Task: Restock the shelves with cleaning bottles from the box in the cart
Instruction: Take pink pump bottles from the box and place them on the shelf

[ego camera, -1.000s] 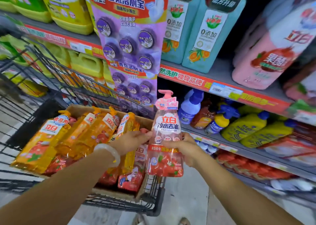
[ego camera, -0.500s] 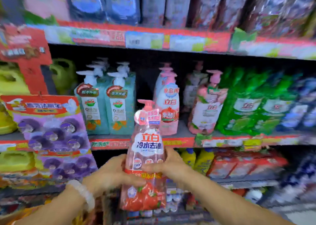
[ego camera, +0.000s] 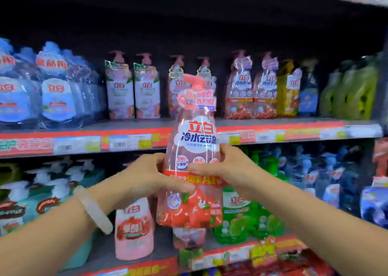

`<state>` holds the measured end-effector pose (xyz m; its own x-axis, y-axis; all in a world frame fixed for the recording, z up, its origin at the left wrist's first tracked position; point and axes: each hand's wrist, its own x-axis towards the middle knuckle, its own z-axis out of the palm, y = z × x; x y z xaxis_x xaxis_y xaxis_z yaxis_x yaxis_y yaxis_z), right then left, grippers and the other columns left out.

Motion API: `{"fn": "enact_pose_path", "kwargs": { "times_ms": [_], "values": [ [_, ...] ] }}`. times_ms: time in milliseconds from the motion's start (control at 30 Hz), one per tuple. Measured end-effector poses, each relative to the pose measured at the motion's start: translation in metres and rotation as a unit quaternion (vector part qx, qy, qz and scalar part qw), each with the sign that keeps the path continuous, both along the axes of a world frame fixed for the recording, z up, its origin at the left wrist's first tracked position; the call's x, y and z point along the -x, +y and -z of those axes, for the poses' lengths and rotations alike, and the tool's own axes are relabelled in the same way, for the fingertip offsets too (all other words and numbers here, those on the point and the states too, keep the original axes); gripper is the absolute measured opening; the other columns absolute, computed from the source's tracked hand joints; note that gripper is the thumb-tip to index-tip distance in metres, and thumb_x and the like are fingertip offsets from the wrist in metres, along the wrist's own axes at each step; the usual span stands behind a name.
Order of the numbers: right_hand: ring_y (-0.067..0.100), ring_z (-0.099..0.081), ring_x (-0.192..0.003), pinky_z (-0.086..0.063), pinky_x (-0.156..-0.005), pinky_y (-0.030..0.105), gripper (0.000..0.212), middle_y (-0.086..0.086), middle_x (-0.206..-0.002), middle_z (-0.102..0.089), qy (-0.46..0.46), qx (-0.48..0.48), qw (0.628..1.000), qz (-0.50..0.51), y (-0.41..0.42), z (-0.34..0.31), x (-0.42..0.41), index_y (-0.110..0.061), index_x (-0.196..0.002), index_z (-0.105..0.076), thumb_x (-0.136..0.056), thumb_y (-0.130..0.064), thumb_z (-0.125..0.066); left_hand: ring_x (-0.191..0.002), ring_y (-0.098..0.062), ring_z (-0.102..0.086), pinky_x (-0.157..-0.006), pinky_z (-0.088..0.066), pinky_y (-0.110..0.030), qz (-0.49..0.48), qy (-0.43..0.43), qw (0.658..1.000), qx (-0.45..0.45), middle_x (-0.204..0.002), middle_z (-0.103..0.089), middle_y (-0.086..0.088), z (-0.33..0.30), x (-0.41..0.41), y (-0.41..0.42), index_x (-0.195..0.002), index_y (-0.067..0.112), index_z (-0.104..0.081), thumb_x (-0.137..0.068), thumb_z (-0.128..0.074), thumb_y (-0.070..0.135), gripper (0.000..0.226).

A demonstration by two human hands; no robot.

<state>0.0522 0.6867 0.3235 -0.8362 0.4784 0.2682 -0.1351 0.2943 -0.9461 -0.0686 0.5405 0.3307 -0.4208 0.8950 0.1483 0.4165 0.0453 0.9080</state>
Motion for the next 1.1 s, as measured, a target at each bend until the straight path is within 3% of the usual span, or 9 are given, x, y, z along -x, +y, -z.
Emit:
{"fn": "enact_pose_path", "kwargs": {
  "times_ms": [167,333,467,633,733,833,933,1000,1100],
  "values": [
    [0.015,-0.072,-0.081,-0.056,-0.063,0.026,0.038,0.001,-0.096,-0.075,0.019,-0.044,0.999,0.014,0.062,-0.058,-0.025,-0.012,-0.102,-0.068,-0.067,-0.014,-0.082,-0.071,-0.014,-0.072,-0.063,-0.057,-0.027,-0.003,0.04,0.999,-0.033,-0.083,-0.077,0.0,-0.049,-0.023,0.066,-0.088,0.018,-0.072,-0.042,-0.09,0.014,0.049],
    [0.015,-0.07,-0.071,-0.053,-0.054,0.025,0.043,0.002,-0.091,-0.075,0.036,-0.092,0.995,0.032,0.119,-0.119,-0.042,-0.011,-0.103,-0.068,-0.064,-0.018,-0.082,-0.05,-0.003,-0.062,-0.052,-0.045,-0.021,-0.005,0.069,0.994,-0.084,-0.065,-0.071,0.006,-0.1,-0.033,0.133,-0.093,0.016,-0.07,-0.058,-0.083,0.017,0.037],
    [0.013,-0.071,-0.065,-0.054,-0.053,0.023,0.032,0.004,-0.086,-0.075,0.074,-0.104,0.99,0.056,0.159,-0.152,-0.04,-0.009,-0.099,-0.07,-0.068,-0.012,-0.078,-0.081,-0.022,-0.073,-0.087,-0.055,-0.041,-0.001,0.064,0.991,-0.116,-0.09,-0.076,-0.005,-0.127,-0.03,0.187,-0.104,0.013,-0.069,-0.046,-0.09,0.018,0.062],
    [0.023,-0.07,-0.09,-0.057,-0.082,0.039,0.041,0.009,-0.102,-0.073,0.088,-0.117,0.983,0.111,0.212,-0.16,-0.02,-0.005,-0.111,-0.065,-0.071,-0.006,-0.077,-0.071,-0.012,-0.07,-0.053,-0.05,-0.021,-0.019,0.079,0.984,-0.161,-0.09,-0.073,0.001,-0.136,-0.013,0.246,-0.108,0.013,-0.059,-0.058,-0.087,0.014,0.057],
    [0.018,-0.07,-0.086,-0.058,-0.074,0.031,0.043,0.003,-0.099,-0.072,0.075,-0.116,0.983,0.122,0.243,-0.154,-0.009,-0.009,-0.114,-0.062,-0.073,-0.003,-0.075,-0.07,-0.011,-0.069,-0.052,-0.053,-0.02,-0.01,0.095,0.983,-0.156,-0.084,-0.072,0.003,-0.132,-0.004,0.277,-0.086,0.02,-0.06,-0.06,-0.087,0.009,0.039],
    [0.014,-0.068,-0.08,-0.056,-0.063,0.024,0.035,0.001,-0.094,-0.071,0.07,-0.103,0.985,0.12,0.269,-0.143,-0.003,-0.012,-0.108,-0.062,-0.076,-0.002,-0.073,-0.074,-0.011,-0.069,-0.062,-0.056,-0.024,0.014,0.113,0.984,-0.138,-0.082,-0.071,0.005,-0.124,0.004,0.305,-0.075,0.022,-0.06,-0.062,-0.086,0.007,0.033],
    [0.019,-0.069,-0.091,-0.057,-0.071,0.029,0.047,0.006,-0.106,-0.071,0.055,-0.098,0.986,0.126,0.296,-0.128,-0.004,-0.008,-0.118,-0.059,-0.074,-0.005,-0.076,-0.075,-0.005,-0.066,-0.068,-0.056,-0.022,0.037,0.136,0.982,-0.127,-0.081,-0.069,0.011,-0.114,0.009,0.331,-0.075,0.027,-0.061,-0.064,-0.085,0.009,0.032],
    [0.022,-0.068,-0.099,-0.057,-0.081,0.036,0.056,0.007,-0.114,-0.07,0.045,-0.088,0.987,0.128,0.315,-0.121,-0.01,-0.01,-0.123,-0.056,-0.072,-0.01,-0.079,-0.077,-0.004,-0.066,-0.073,-0.056,-0.02,0.051,0.155,0.979,-0.123,-0.085,-0.069,0.012,-0.112,0.008,0.347,-0.084,0.027,-0.064,-0.067,-0.084,0.013,0.03],
    [0.02,-0.069,-0.096,-0.057,-0.073,0.032,0.052,0.006,-0.116,-0.068,0.047,-0.079,0.986,0.136,0.339,-0.119,-0.025,-0.013,-0.124,-0.054,-0.077,-0.012,-0.074,-0.093,-0.013,-0.066,-0.091,-0.052,-0.03,0.066,0.176,0.979,-0.08,-0.102,-0.07,0.005,-0.113,0.003,0.372,-0.111,0.019,-0.064,-0.07,-0.082,0.014,0.046]
  ]
}}
